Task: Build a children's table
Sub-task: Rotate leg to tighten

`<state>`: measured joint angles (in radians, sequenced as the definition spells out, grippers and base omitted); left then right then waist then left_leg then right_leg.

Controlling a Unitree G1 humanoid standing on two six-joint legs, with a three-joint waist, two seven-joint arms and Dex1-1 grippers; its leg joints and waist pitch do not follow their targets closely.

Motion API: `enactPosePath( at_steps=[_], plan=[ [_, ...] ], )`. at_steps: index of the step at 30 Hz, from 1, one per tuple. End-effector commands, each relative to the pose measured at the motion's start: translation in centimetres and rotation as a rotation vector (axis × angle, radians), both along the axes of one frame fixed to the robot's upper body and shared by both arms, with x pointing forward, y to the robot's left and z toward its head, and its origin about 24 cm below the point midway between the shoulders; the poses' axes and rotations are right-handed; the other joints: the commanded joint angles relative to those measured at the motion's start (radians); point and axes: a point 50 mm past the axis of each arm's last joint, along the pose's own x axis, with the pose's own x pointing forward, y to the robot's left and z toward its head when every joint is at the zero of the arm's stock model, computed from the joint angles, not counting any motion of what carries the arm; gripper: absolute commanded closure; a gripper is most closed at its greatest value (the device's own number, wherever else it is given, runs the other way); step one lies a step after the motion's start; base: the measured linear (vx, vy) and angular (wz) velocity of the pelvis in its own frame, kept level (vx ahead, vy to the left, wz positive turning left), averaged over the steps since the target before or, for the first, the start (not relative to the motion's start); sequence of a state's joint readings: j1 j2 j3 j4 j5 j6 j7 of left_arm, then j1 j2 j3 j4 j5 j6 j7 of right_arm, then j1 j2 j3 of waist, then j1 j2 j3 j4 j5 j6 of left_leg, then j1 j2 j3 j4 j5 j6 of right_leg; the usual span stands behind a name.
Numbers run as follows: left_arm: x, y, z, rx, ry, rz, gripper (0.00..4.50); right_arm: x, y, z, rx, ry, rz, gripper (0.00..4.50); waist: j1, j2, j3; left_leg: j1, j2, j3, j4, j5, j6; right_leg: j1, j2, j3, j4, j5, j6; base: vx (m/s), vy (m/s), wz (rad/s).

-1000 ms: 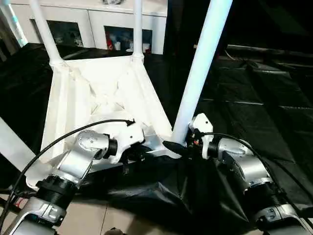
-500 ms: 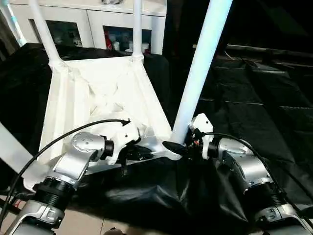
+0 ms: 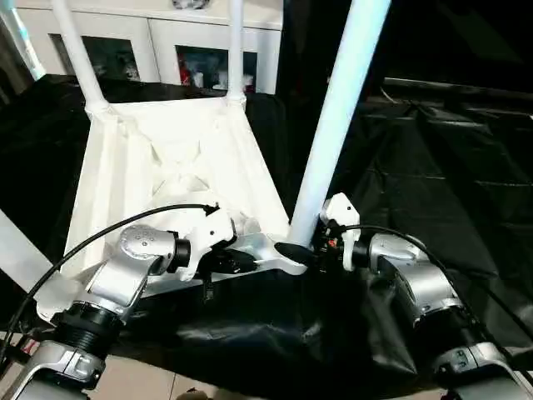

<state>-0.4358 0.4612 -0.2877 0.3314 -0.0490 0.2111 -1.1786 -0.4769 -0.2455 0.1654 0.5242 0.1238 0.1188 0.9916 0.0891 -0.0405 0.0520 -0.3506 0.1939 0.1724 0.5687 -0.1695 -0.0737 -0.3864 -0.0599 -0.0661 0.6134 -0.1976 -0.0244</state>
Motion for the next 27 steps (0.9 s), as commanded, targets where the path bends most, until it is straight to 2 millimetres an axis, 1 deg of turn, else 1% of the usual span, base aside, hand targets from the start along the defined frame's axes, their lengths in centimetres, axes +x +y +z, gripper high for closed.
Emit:
enactPosePath(
  at_steps=[1, 3, 5, 6, 9, 11, 14, 15, 16, 17, 18, 19, 20, 21, 22, 23, 24, 25, 26, 27],
  plan=[
    [-1.0, -0.6, -1.2, 0.03, 0.078, -0.083, 4.5, 0.4, -0.1, 0.3, -0.021, -0.003, 0.003, 1.27, 0.001, 0.003, -0.059, 0.005, 0.04, -0.008, -0.061, -0.2, 0.021, 0.043, -0.084, 0.054, -0.072, -0.187, -0.193, 0.0, 0.0, 0.0],
    [-0.9, -0.6, -1.1, 0.033, 0.078, -0.086, 4.5, 0.6, 0.0, 0.4, -0.012, 0.005, 0.007, 1.46, 0.0, 0.004, -0.06, 0.005, 0.04, -0.008, -0.06, -0.193, 0.025, 0.043, -0.083, 0.054, -0.07, -0.169, -0.199, 0.0, 0.0, 0.0],
    [-0.9, -0.6, -1.2, 0.034, 0.081, -0.087, 4.5, 0.6, 0.1, 0.3, -0.009, 0.017, 0.017, 1.67, 0.0, 0.004, -0.059, 0.005, 0.04, -0.008, -0.06, -0.201, 0.025, 0.043, -0.084, 0.053, -0.071, -0.176, -0.203, 0.0, 0.0, 0.0],
    [-0.9, -0.6, -1.2, 0.034, 0.082, -0.087, 4.5, 0.6, 0.1, 0.3, -0.009, 0.021, 0.021, 1.67, 0.0, 0.004, -0.058, 0.006, 0.04, -0.008, -0.06, -0.205, 0.024, 0.043, -0.083, 0.053, -0.072, -0.183, -0.202, 0.0, 0.0, 0.0],
    [-0.9, -0.6, -1.2, 0.028, 0.089, -0.077, 4.5, 0.5, 0.4, 0.0, -0.011, 0.03, 0.034, 1.96, 0.001, 0.004, -0.057, 0.005, 0.04, -0.009, -0.061, -0.215, 0.02, 0.043, -0.085, 0.054, -0.075, -0.22, -0.193, 0.0, 0.0, 0.0],
    [-0.9, -0.7, -1.1, 0.024, 0.09, -0.071, 4.5, 0.4, 0.5, -0.1, -0.008, 0.036, 0.034, 2.11, 0.001, 0.004, -0.058, 0.006, 0.04, -0.009, -0.061, -0.211, 0.018, 0.042, -0.084, 0.053, -0.073, -0.214, -0.192, 0.0, 0.0, 0.0],
    [-0.8, -0.8, -1.1, 0.026, 0.077, -0.049, 4.5, 0.2, 0.6, -0.4, -0.005, 0.048, 0.023, 2.16, 0.0, 0.004, -0.058, 0.006, 0.04, -0.009, -0.061, -0.21, 0.018, 0.042, -0.083, 0.053, -0.073, -0.203, -0.196, 0.0, 0.0, 0.0],
    [-0.2, -1.2, -1.0, 0.03, 0.04, 0.029, 4.5, 0.1, 1.0, -1.2, -0.015, 0.066, -0.044, 2.17, -0.002, 0.003, -0.057, 0.006, 0.042, -0.008, -0.062, -0.211, 0.017, 0.04, -0.084, 0.054, -0.072, -0.202, -0.198, 0.0, 0.0, 0.0],
    [0.0, -1.3, -1.0, 0.029, 0.033, 0.049, 4.5, 0.0, 1.1, -1.4, -0.019, 0.07, -0.061, 2.18, -0.001, 0.003, -0.056, 0.007, 0.042, -0.009, -0.062, -0.213, 0.012, 0.039, -0.084, 0.054, -0.073, -0.207, -0.197, 0.0, 0.0, 0.0],
    [0.6, -2.2, -0.6, -0.001, 0.01, 0.122, 4.5, -0.1, 1.7, -2.1, -0.023, 0.084, -0.134, 2.18, -0.002, -0.001, -0.053, 0.008, 0.041, -0.009, -0.065, -0.233, 0.004, 0.037, -0.083, 0.053, -0.077, -0.245, -0.19, 0.0, 0.0, 0.0],
    [0.6, -2.2, -0.6, -0.001, 0.01, 0.122, 4.5, -0.1, 1.7, -2.1, -0.023, 0.084, -0.134, 2.21, -0.001, 0.002, -0.051, 0.011, 0.041, -0.01, -0.066, -0.246, -0.003, 0.035, -0.085, 0.054, -0.08, -0.275, -0.183, 0.0, 0.0, 0.0],
    [1.3, -3.1, -0.3, -0.03, 0.001, 0.196, 4.5, -0.1, 2.6, -2.7, -0.002, 0.112, -0.222, 2.21, -0.003, 0.002, -0.049, 0.014, 0.041, -0.01, -0.068, -0.28, -0.015, 0.032, -0.086, 0.054, -0.088, -0.345, -0.165, 0.0, 0.0, 0.0],
    [1.4, -3.2, -0.2, -0.032, 0.001, 0.203, 4.5, -0.1, 2.7, -2.7, 0.0, 0.116, -0.23, 2.29, -0.002, 0.003, -0.049, 0.018, 0.041, -0.014, -0.069, -0.305, -0.025, 0.03, -0.089, 0.054, -0.094, -0.392, -0.151, 0.0, 0.0, 0.0],
    [1.9, -3.9, 0.0, -0.041, -0.016, 0.255, 4.5, 0.1, 3.5, -2.9, 0.006, 0.126, -0.295, 2.41, -0.006, 0.0, -0.049, 0.016, 0.04, -0.016, -0.071, -0.324, -0.029, 0.029, -0.087, 0.053, -0.097, -0.419, -0.135, 0.0, 0.0, 0.0],
    [2.4, -4.6, 0.1, -0.049, -0.035, 0.304, 4.5, 0.5, 4.3, -3.1, 0.012, 0.137, -0.379, 2.41, -0.006, 0.004, -0.049, 0.017, 0.039, -0.017, -0.072, -0.328, -0.033, 0.028, -0.087, 0.053, -0.098, -0.427, -0.13, 0.0, 0.0, 0.0],
    [2.8, -5.4, 0.2, -0.057, -0.048, 0.34, 4.5, 1.0, 5.0, -3.1, 0.021, 0.153, -0.462, 2.44, -0.011, 0.002, -0.048, 0.018, 0.038, -0.019, -0.072, -0.347, -0.044, 0.025, -0.087, 0.051, -0.101, -0.454, -0.122, 0.0, 0.0, 0.0],
    [2.8, -5.5, 0.2, -0.058, -0.049, 0.343, 4.5, 1.0, 5.1, -3.1, 0.022, 0.155, -0.47, 2.44, -0.013, 0.003, -0.05, 0.017, 0.036, -0.021, -0.073, -0.35, -0.044, 0.027, -0.088, 0.05, -0.103, -0.464, -0.117, 0.0, 0.0, 0.0],
    [2.9, -6.1, 0.2, -0.063, -0.051, 0.354, 4.5, 1.2, 5.5, -3.1, 0.024, 0.159, -0.502, 2.44, -0.016, 0.002, -0.05, 0.015, 0.035, -0.023, -0.073, -0.357, -0.045, 0.028, -0.089, 0.047, -0.106, -0.477, -0.105, 0.0, 0.0, 0.0],
    [2.9, -6.3, 0.2, -0.066, -0.052, 0.354, 4.5, 1.3, 5.8, -3.0, 0.026, 0.155, -0.504, 2.44, -0.017, 0.004, -0.051, 0.016, 0.035, -0.023, -0.073, -0.361, -0.043, 0.027, -0.089, 0.048, -0.106, -0.475, -0.102, 0.0, 0.0, 0.0],
    [2.9, -6.8, 0.2, -0.072, -0.053, 0.354, 4.5, 1.4, 6.4, -2.8, 0.03, 0.144, -0.505, 2.44, -0.021, 0.004, -0.05, 0.018, 0.035, -0.023, -0.072, -0.374, -0.042, 0.022, -0.087, 0.048, -0.109, -0.473, -0.1, 0.0, 0.0, 0.0]
  ],
)
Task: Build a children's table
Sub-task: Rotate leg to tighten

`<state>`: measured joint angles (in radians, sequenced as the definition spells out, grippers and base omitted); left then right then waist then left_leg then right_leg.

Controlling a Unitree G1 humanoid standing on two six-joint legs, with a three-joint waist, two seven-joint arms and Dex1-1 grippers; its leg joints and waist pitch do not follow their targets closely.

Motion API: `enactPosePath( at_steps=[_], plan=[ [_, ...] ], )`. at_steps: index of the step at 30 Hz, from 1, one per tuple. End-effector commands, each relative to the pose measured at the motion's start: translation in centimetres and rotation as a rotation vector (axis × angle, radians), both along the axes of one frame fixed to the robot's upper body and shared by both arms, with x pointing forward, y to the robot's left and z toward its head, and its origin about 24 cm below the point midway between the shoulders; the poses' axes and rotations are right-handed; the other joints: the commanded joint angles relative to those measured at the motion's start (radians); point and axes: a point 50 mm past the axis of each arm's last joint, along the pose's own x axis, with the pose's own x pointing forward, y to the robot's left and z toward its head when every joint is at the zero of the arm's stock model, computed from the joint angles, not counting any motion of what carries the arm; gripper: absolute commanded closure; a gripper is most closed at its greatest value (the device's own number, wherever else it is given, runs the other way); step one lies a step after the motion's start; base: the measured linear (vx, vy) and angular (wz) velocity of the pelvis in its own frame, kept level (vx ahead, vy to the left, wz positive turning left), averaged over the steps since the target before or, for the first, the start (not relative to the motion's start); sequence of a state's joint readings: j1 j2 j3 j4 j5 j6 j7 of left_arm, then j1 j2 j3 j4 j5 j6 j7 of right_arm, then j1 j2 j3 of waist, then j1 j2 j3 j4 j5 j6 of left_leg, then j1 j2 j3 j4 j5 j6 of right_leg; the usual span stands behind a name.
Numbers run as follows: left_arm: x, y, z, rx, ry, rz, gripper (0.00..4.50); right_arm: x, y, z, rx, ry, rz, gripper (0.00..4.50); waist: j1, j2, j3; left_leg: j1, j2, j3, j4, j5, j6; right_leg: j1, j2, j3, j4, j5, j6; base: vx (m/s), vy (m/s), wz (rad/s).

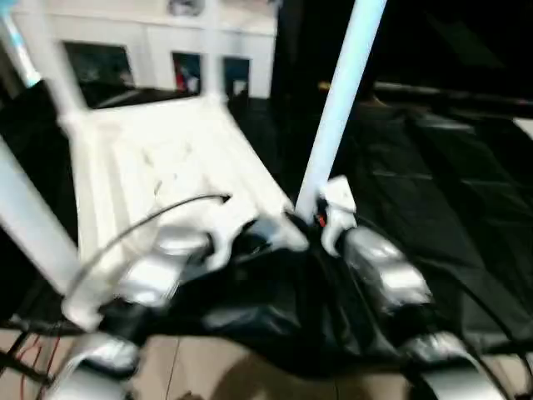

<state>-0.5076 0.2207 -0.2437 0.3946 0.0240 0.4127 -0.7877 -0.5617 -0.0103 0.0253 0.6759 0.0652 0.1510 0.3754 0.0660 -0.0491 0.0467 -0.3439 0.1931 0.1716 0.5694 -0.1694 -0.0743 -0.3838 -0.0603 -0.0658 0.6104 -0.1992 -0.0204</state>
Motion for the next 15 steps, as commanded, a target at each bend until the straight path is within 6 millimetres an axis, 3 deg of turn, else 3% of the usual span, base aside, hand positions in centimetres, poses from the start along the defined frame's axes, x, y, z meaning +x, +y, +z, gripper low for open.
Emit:
enactPosePath(
  at_steps=[1, 3, 4, 9, 10, 13, 15],
  plan=[
    [0.3, -2.6, 1.0, -0.038, -0.05, -0.025, 4.5, -1.6, 4.0, -1.5, 0.028, 0.086, 0.141, 2.44, 0.001, 0.012, -0.045, 0.013, 0.034, -0.021, -0.071, -0.381, -0.035, 0.018, -0.086, 0.048, -0.107, -0.47, -0.102, 0.0, 0.0, 0.0],
    [0.1, -3.1, 1.0, -0.034, -0.06, -0.069, 4.5, -1.7, 4.7, -0.9, 0.03, 0.031, 0.217, 2.44, 0.002, 0.01, -0.046, 0.008, 0.035, -0.02, -0.071, -0.369, -0.023, 0.02, -0.088, 0.051, -0.107, -0.46, -0.1, 0.0, 0.0, 0.0],
    [-0.1, -3.1, 1.0, -0.027, -0.068, -0.1, 4.5, -1.8, 4.8, -0.6, 0.038, 0.015, 0.248, 2.13, 0.003, 0.012, -0.047, 0.006, 0.036, -0.02, -0.071, -0.354, -0.019, 0.021, -0.087, 0.051, -0.104, -0.438, -0.104, 0.0, 0.0, 0.0],
    [-0.8, -1.6, 0.6, 0.002, -0.043, -0.18, 4.5, -1.7, 3.4, 0.0, 0.107, 0.019, 0.309, 1.64, -0.001, 0.013, -0.05, -0.002, 0.039, -0.02, -0.073, -0.321, -0.004, 0.03, -0.086, 0.052, -0.094, -0.354, -0.13, 0.0, 0.0, 0.0],
    [-0.8, -1.3, 0.6, 0.005, -0.041, -0.189, 4.5, -1.7, 3.1, 0.0, 0.108, 0.017, 0.326, 1.52, -0.002, 0.012, -0.051, -0.007, 0.039, -0.019, -0.073, -0.3, 0.0, 0.033, -0.084, 0.053, -0.09, -0.316, -0.142, 0.0, 0.0, 0.0],
    [-1.4, 0.2, 0.6, 0.011, -0.034, -0.284, 4.5, -1.9, 1.0, 0.2, 0.06, 0.005, 0.433, 1.28, 0.002, 0.019, -0.055, -0.005, 0.039, -0.014, -0.067, -0.253, 0.013, 0.036, -0.083, 0.055, -0.08, -0.214, -0.178, 0.0, 0.0, 0.0],
    [-1.4, 0.2, 0.6, 0.011, -0.034, -0.284, 4.5, -1.9, 1.0, 0.2, 0.06, 0.005, 0.433, 1.05, 0.003, 0.018, -0.058, -0.006, 0.04, -0.011, -0.064, -0.207, 0.022, 0.039, -0.081, 0.054, -0.07, -0.121, -0.207, 0.0, 0.0, 0.0]
  ],
)
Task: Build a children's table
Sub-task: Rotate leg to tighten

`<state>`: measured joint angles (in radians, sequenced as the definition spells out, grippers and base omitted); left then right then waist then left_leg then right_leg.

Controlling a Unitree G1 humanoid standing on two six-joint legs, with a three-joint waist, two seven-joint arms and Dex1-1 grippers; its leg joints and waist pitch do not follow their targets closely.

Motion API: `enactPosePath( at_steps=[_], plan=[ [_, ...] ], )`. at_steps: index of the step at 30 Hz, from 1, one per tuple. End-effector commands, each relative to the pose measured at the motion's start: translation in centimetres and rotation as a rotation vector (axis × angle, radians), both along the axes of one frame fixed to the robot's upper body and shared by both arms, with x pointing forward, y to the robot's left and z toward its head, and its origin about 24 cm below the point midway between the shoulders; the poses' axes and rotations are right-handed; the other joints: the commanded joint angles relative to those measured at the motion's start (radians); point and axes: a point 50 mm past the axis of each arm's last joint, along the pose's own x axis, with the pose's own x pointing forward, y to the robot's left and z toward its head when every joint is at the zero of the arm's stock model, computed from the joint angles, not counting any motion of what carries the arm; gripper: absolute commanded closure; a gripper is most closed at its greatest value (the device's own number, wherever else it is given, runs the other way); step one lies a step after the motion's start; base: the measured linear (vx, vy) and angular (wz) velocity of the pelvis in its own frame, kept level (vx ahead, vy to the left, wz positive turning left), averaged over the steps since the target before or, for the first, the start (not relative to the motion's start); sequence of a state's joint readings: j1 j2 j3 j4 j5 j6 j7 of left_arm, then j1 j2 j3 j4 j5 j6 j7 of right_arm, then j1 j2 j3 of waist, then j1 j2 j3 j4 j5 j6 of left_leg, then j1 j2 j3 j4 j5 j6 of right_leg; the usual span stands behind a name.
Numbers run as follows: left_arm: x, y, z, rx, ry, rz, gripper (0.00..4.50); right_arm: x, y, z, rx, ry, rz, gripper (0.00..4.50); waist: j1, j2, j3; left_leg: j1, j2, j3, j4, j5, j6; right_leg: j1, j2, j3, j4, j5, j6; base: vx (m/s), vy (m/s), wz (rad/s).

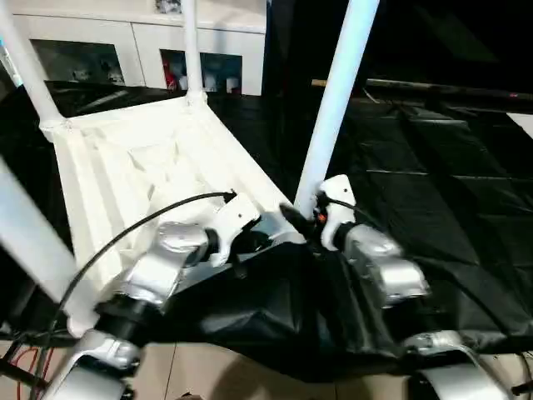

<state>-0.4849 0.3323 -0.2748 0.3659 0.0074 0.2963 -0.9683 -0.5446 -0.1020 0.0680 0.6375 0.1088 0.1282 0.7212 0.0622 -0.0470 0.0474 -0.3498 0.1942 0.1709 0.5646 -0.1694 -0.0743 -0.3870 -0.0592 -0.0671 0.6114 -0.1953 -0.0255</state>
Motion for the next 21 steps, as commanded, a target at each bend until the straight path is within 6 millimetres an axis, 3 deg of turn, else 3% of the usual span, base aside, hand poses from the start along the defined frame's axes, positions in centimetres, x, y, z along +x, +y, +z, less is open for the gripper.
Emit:
enactPosePath(
  at_steps=[1, 4, 6, 9, 10, 12, 21],
  plan=[
    [-0.9, -1.3, 0.0, -0.009, 0.011, -0.14, 4.5, -1.0, 1.3, -0.6, -0.004, 0.029, 0.146, 0.98, 0.007, 0.016, -0.059, 0.001, 0.039, -0.01, -0.059, -0.198, 0.023, 0.043, -0.083, 0.055, -0.069, -0.106, -0.209, 0.0, 0.0, 0.0],
    [-1.5, -0.2, 0.0, -0.009, 0.044, -0.21, 4.5, -1.7, -0.1, -0.6, -0.043, 0.045, 0.264, 0.78, 0.008, 0.022, -0.059, 0.002, 0.038, -0.011, -0.058, -0.198, 0.03, 0.048, -0.079, 0.052, -0.065, -0.064, -0.228, 0.0, 0.0, 0.0],
    [-1.8, 0.4, 0.2, -0.026, 0.066, -0.246, 4.5, -2.2, -1.1, -0.8, -0.086, 0.06, 0.353, 0.53, 0.014, 0.025, -0.057, 0.007, 0.041, -0.009, -0.058, -0.22, 0.032, 0.046, -0.08, 0.053, -0.067, -0.086, -0.232, 0.0, 0.0, 0.0],
    [-2.0, 0.7, 0.4, -0.046, 0.084, -0.277, 4.5, -2.7, -1.7, -0.8, -0.11, 0.062, 0.432, 0.53, 0.029, 0.025, -0.053, 0.009, 0.043, -0.005, -0.059, -0.237, 0.028, 0.043, -0.08, 0.054, -0.07, -0.115, -0.236, 0.0, 0.0, 0.0],
    [-2.2, 0.9, 0.4, -0.047, 0.095, -0.296, 4.5, -2.9, -2.0, -0.9, -0.119, 0.073, 0.458, 0.53, 0.034, 0.026, -0.051, 0.009, 0.043, -0.005, -0.061, -0.253, 0.021, 0.044, -0.082, 0.054, -0.073, -0.163, -0.225, 0.0, 0.0, 0.0],
    [-2.4, 1.1, 0.4, -0.041, 0.107, -0.319, 4.5, -3.0, -2.3, -0.8, -0.128, 0.085, 0.483, 0.53, 0.034, 0.025, -0.05, 0.009, 0.044, -0.007, -0.062, -0.264, 0.016, 0.043, -0.082, 0.054, -0.075, -0.192, -0.22, 0.0, 0.0, 0.0],
    [-3.0, 1.9, 0.0, -0.031, 0.161, -0.359, 4.5, -3.3, -2.4, -0.5, -0.106, 0.11, 0.551, 1.34, 0.039, 0.023, -0.055, 0.007, 0.044, -0.007, -0.059, -0.217, 0.021, 0.045, -0.081, 0.052, -0.066, -0.131, -0.229, 0.0, 0.0, 0.0]
  ],
)
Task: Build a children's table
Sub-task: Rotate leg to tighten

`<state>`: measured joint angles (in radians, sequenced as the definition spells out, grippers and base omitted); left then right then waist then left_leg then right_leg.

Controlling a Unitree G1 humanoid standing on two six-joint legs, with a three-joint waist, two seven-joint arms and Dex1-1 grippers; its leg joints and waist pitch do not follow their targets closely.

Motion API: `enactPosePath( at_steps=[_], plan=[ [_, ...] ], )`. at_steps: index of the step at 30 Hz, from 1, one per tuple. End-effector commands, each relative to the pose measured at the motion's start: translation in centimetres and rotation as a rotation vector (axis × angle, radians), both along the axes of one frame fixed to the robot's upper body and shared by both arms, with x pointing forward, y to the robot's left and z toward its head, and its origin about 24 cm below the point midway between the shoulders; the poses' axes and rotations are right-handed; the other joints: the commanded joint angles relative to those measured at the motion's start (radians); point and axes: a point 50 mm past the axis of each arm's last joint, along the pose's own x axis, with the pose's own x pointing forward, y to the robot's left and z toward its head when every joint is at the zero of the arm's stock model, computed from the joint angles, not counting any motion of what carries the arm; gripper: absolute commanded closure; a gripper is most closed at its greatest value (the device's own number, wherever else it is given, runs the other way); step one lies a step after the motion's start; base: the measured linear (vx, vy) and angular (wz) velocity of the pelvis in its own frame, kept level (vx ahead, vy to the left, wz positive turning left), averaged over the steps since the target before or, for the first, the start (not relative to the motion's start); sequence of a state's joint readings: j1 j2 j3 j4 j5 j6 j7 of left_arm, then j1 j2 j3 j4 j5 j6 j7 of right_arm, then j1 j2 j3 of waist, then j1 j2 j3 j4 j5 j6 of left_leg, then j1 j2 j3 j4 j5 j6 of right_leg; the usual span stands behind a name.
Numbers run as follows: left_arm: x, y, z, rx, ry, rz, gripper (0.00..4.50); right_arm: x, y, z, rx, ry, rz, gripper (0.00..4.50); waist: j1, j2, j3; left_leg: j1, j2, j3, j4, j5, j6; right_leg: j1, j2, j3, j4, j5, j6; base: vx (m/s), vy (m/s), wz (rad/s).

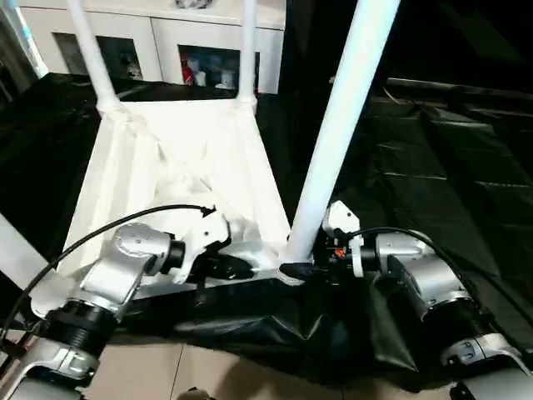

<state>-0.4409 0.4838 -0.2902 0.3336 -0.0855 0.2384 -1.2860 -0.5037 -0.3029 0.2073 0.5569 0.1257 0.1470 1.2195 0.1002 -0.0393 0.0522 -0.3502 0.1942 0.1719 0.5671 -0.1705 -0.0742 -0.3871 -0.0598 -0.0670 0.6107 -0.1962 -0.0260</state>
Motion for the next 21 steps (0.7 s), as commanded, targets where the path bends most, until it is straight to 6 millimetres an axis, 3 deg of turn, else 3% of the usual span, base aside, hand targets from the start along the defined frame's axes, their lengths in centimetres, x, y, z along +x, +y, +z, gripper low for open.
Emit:
enactPosePath(
  at_steps=[1, 5, 13, 18, 20, 21],
  plan=[
    [-0.9, -1.3, -0.3, -0.018, 0.037, -0.107, 4.5, -0.6, 0.4, -0.5, -0.012, 0.037, 0.048, 1.38, 0.002, 0.016, -0.06, 0.007, 0.044, -0.007, -0.061, -0.219, 0.022, 0.044, -0.08, 0.052, -0.066, -0.132, -0.229, 0.0, 0.0, 0.0],
    [-1.0, -1.2, -0.4, -0.011, 0.033, -0.102, 4.5, -0.9, 0.5, -0.8, -0.013, 0.049, 0.065, 1.76, 0.005, 0.016, -0.058, 0.009, 0.044, -0.008, -0.063, -0.237, 0.015, 0.043, -0.083, 0.052, -0.07, -0.176, -0.221, 0.0, 0.0, 0.0],
    [0.2, -2.1, -0.3, -0.042, -0.038, 0.006, 4.5, -1.0, 1.3, -1.6, 0.01, 0.051, -0.039, 1.89, 0.009, 0.016, -0.058, 0.01, 0.043, -0.008, -0.063, -0.239, 0.01, 0.041, -0.082, 0.053, -0.071, -0.169, -0.217, 0.0, 0.0, 0.0],
    [1.7, -3.6, 0.0, -0.066, -0.078, 0.154, 4.5, 0.1, 2.5, -3.0, -0.005, 0.077, -0.303, 1.89, -0.002, 0.014, -0.045, 0.021, 0.039, -0.017, -0.07, -0.361, -0.026, 0.031, -0.089, 0.051, -0.1, -0.446, -0.149, -0.02, -0.002, -0.01],
    [2.6, -4.5, 0.2, -0.067, -0.103, 0.231, 4.5, 0.8, 3.5, -3.4, -0.007, 0.092, -0.443, 1.89, -0.016, 0.016, -0.039, 0.027, 0.035, -0.025, -0.071, -0.413, -0.042, 0.022, -0.092, 0.044, -0.116, -0.579, -0.103, -0.062, 0.002, -0.06],
    [2.9, -5.0, 0.3, -0.065, -0.115, 0.263, 4.5, 1.1, 4.2, -3.5, -0.002, 0.101, -0.516, 1.89, -0.025, 0.013, -0.039, 0.021, 0.034, -0.029, -0.072, -0.422, -0.045, 0.027, -0.095, 0.038, -0.122, -0.624, -0.078, -0.065, 0.006, -0.08]
  ],
)
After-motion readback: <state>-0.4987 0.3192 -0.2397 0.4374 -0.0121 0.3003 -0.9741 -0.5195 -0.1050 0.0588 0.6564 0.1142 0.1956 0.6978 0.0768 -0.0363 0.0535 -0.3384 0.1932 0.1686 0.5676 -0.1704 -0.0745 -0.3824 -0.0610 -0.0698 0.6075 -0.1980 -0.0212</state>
